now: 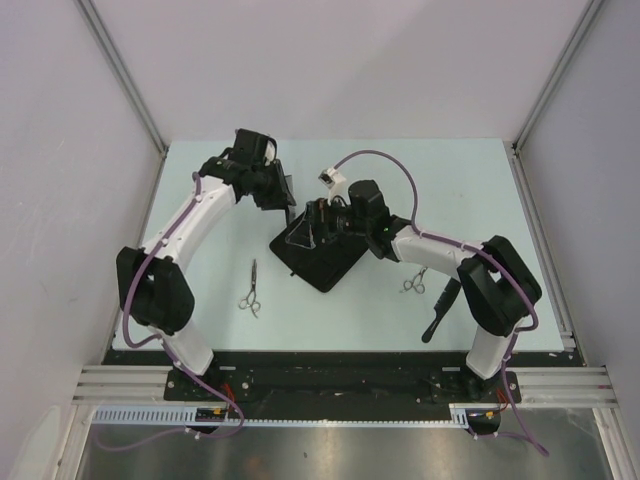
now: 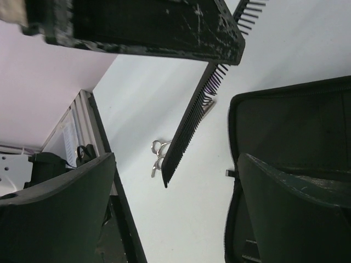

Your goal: Sort the hair-cutting tools

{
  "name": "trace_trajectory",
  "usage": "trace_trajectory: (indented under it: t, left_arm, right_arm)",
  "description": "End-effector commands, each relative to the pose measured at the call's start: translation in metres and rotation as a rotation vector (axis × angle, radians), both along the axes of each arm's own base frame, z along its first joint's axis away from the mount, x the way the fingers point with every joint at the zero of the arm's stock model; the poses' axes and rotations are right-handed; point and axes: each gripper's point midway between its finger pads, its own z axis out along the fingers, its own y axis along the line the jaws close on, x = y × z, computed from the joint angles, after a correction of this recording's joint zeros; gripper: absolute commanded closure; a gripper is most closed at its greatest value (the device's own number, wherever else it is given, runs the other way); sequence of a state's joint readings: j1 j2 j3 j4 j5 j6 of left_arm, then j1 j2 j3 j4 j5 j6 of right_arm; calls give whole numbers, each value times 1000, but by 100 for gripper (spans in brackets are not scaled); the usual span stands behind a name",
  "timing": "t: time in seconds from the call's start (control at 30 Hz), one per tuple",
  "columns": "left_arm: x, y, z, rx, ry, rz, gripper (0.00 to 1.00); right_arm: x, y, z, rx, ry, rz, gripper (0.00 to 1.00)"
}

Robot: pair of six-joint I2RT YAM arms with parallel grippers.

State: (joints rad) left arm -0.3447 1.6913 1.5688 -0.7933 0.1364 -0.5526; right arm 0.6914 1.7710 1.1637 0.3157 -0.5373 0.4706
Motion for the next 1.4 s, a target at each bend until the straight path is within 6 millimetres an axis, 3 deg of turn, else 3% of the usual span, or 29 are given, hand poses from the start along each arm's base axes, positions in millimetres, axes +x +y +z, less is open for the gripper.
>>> trace_trajectory:
  t: [0.0, 0.1, 0.33, 0.6, 0.7, 0.73, 0.8, 0.83, 0.93, 1.1, 1.17, 1.27, 1.3, 1.37]
  left_arm:
    - [10, -19, 25, -75, -33, 0, 73]
    - [10, -27, 27, -92, -31, -13, 73]
    - [10, -31, 26, -101, -20, -12, 73]
    - [8, -34, 37, -122, -39, -25, 72]
    - [7, -32, 37, -112, -47, -30, 66]
    - [8, -30, 42, -105, -64, -27, 51]
    - [12, -22, 50, -69, -109, -16, 31]
    - [11, -19, 59, -62, -138, -17, 15]
    - [14, -6, 76, -5, -219, -19, 1]
    - [9, 3, 114, 57, -363, -126, 0]
    - [5, 5, 126, 83, -415, -185, 0]
    - [-9, -2, 143, 84, -494, -331, 0]
    - [-14, -4, 150, 78, -521, -367, 0]
    - [-32, -20, 158, 18, -561, -527, 0]
  right_arm:
    - [19, 5, 20, 31, -51, -58, 0]
    - [23, 10, 16, 28, -38, -63, 6]
    - [33, 17, 13, 18, -14, -94, 42]
    - [34, 25, 6, 29, 29, -76, 60]
    - [34, 24, 5, 27, 43, -81, 93]
    - [34, 24, 6, 29, 45, -85, 100]
    - [33, 22, 7, 23, 53, -86, 100]
    - [33, 21, 8, 22, 52, -84, 100]
    - [28, 14, 12, 6, 50, -69, 100]
    - [11, 3, 21, -7, 51, 38, 100]
    - [12, -9, 26, -2, 57, 58, 100]
    - [11, -28, 42, 41, 75, 118, 100]
    - [-1, -31, 51, 72, 81, 194, 100]
    - [-6, -43, 65, 93, 70, 235, 100]
